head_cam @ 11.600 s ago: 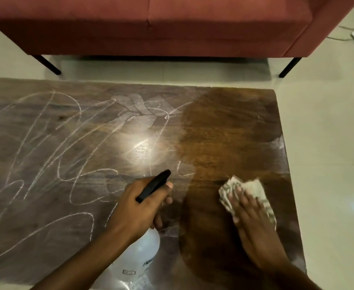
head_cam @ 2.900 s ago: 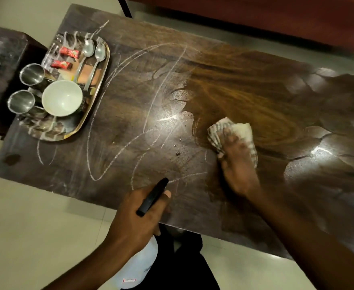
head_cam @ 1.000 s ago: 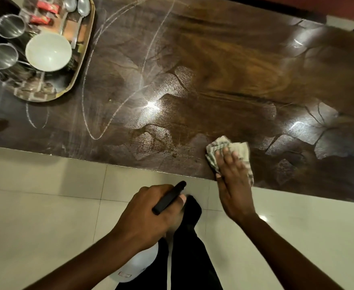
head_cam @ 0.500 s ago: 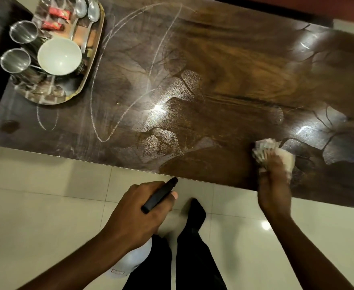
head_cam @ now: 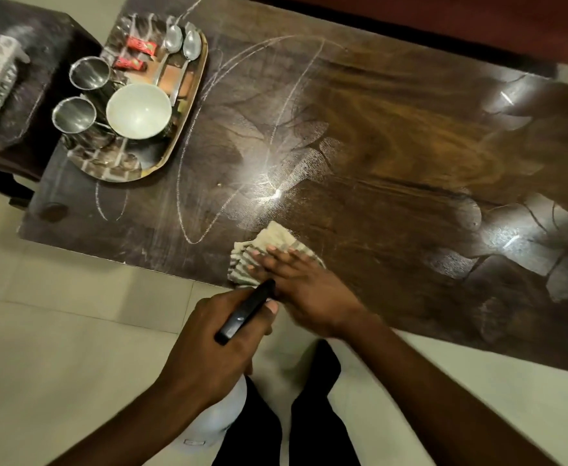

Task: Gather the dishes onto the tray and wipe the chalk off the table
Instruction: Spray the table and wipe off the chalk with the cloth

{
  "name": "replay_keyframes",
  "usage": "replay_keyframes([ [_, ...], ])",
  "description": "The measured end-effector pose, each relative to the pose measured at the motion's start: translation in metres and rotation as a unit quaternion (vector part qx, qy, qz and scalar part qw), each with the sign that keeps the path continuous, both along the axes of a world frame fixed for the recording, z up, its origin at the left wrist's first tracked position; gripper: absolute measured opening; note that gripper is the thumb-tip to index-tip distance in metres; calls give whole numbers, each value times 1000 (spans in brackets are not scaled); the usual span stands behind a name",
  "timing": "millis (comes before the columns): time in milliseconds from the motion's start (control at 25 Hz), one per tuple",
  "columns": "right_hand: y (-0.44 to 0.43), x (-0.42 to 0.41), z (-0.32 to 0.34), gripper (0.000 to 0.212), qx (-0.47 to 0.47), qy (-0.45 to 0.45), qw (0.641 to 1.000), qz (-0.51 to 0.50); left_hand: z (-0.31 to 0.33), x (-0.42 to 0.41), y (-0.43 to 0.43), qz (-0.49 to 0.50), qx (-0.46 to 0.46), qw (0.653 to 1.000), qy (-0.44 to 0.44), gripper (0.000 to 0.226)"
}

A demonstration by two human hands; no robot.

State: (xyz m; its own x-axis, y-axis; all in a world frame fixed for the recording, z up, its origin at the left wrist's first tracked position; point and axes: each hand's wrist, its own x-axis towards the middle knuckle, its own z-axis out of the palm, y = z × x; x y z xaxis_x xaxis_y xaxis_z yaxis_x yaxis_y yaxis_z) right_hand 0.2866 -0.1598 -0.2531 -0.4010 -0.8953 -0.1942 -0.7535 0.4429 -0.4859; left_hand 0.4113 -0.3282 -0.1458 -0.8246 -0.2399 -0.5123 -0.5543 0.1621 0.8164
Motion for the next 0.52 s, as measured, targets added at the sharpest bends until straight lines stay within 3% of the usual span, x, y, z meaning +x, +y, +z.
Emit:
replay_keyframes([
  [40, 17, -20, 2, 61, 14, 10, 999, -37, 0, 0, -6, 12, 4, 1000, -3, 35],
  [120, 58, -63, 3, 62, 22, 30, 977, -208, 0, 0, -16, 44, 11, 999, -7, 31],
  [240, 101, -93, 6, 67, 43, 45, 886, -459, 0, -14, -27, 90, 24, 996, 2, 32],
  [360, 69, -80, 5, 68, 31, 37, 814, -579, 9, -44, -40, 105, 28, 994, 21, 29],
  [440, 27, -50, 3, 68, 1, 38, 822, -568, 19, -66, -46, 106, 38, 993, 35, 28],
  [520, -17, -13, -1, 73, -2, 24, 879, -476, 25, -91, -55, 95, 33, 993, 57, 32],
])
